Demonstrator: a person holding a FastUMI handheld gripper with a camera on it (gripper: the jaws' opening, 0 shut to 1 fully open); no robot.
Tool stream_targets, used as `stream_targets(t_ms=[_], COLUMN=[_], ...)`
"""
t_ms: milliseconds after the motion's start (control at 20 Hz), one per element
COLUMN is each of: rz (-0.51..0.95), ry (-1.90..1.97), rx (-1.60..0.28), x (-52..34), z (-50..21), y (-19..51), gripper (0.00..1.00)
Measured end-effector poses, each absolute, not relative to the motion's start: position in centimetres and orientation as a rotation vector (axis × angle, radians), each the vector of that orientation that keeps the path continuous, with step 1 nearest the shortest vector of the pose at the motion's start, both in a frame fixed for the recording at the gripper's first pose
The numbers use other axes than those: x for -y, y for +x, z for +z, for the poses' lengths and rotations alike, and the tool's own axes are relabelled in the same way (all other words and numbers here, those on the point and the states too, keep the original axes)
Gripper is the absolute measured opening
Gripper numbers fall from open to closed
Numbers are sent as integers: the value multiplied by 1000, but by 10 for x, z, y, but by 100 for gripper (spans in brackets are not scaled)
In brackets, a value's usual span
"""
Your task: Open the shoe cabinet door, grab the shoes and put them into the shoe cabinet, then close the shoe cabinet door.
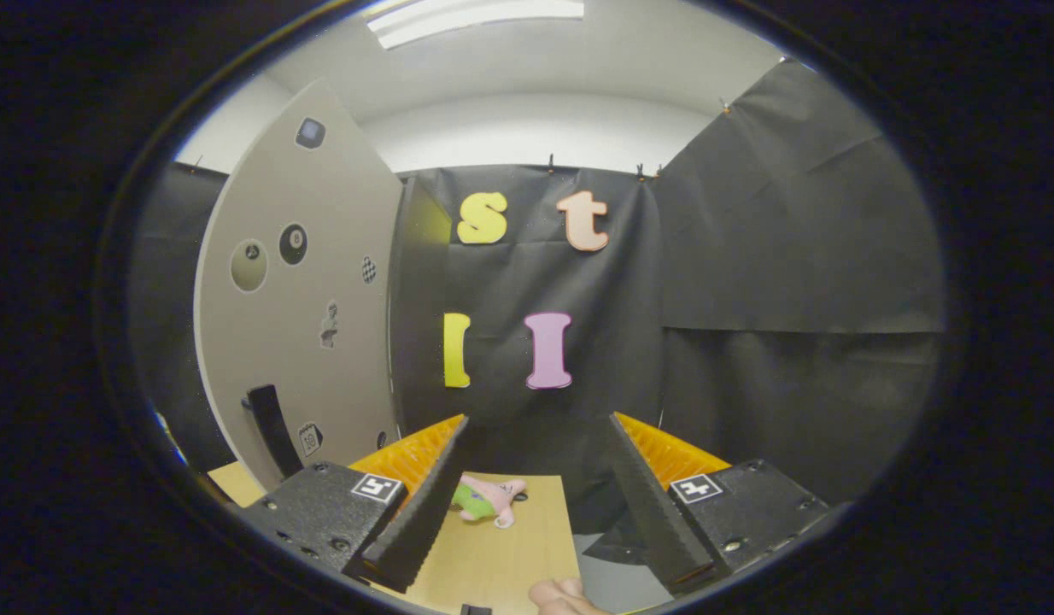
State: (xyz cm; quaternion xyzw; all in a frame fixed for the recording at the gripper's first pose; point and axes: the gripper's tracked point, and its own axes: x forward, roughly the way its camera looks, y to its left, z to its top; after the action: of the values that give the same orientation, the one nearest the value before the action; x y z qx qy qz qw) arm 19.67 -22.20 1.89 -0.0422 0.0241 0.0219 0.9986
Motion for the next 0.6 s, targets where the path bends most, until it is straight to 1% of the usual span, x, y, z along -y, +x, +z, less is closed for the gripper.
stream_targets(t_ms=[350,450,500,600], rz=[163,235,237,258], ry=[-144,-159,-162,-165], rx=[-85,-115,-86,-92], x=[134,98,95,85], z=[-1,-12,-8,-8], y=[214,214,209,203], gripper=[99,97,95,93])
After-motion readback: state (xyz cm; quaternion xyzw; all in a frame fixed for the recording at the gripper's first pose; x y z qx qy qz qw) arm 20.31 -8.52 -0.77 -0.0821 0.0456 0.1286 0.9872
